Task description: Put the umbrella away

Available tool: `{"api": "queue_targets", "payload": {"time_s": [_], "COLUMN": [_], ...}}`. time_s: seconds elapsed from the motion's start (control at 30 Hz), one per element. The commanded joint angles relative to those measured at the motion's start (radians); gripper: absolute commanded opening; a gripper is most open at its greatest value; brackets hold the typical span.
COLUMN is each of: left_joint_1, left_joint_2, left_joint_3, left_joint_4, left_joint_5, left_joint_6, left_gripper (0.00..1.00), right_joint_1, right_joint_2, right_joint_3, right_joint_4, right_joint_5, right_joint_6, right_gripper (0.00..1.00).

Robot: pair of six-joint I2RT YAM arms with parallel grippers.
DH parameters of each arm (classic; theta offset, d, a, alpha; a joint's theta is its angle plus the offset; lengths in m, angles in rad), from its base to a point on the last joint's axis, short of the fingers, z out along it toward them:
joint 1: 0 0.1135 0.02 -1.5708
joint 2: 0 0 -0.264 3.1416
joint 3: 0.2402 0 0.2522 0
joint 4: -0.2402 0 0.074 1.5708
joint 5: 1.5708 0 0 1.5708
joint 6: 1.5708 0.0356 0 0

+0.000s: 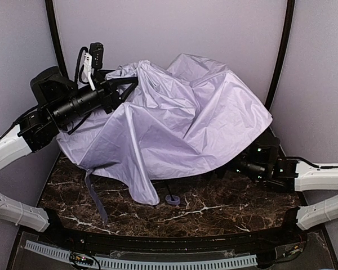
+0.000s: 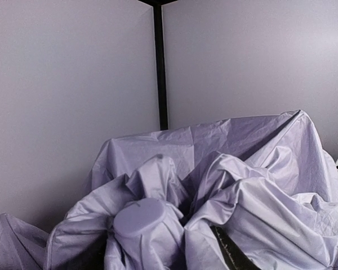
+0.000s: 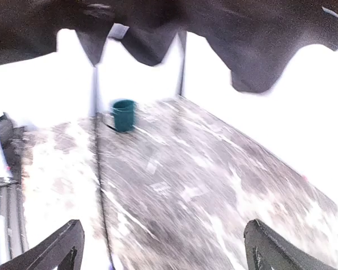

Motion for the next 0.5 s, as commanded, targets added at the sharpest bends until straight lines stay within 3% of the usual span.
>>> {"api": "queue_targets", "payload": {"time_s": [0.0, 0.1, 0.17, 0.27, 0.47], "left_joint_1": [0.009, 0.011, 0.012, 0.012, -0.008], "left_joint_2": [-0.048, -0.056, -0.051, -0.01, 0.117], "left_joint_3": [0.018, 0.02, 0.022, 0.059, 0.14], "left_joint_4": [-0.122, -0.156, -0.165, -0.187, -0.241], "left_joint_5": [-0.203, -0.184, -0.119, 0.016, 0.189], "left_joint_6": [0.154, 0.179, 0.164, 0.11, 0.08], "left_gripper": [0.0, 0.0, 0.0, 0.0, 0.0], "right_joint_1": [-0.157, -0.316, -0.405, -0.438, -0.438], "right_joint_2": [-0.269, -0.533, -0.602, -0.56, -0.312], "right_joint_3": [-0.076, -0.069, 0.018, 0.2, 0.623], "right_joint_4": [-0.158, -0.262, -0.338, -0.479, -0.657], "right_joint_5": [-0.026, -0.091, -0.149, -0.201, -0.43], "right_joint_6": [0.085, 0.099, 0.08, 0.027, -0.015], "right_gripper": [1.0, 1.0, 1.0, 1.0, 1.0]}}
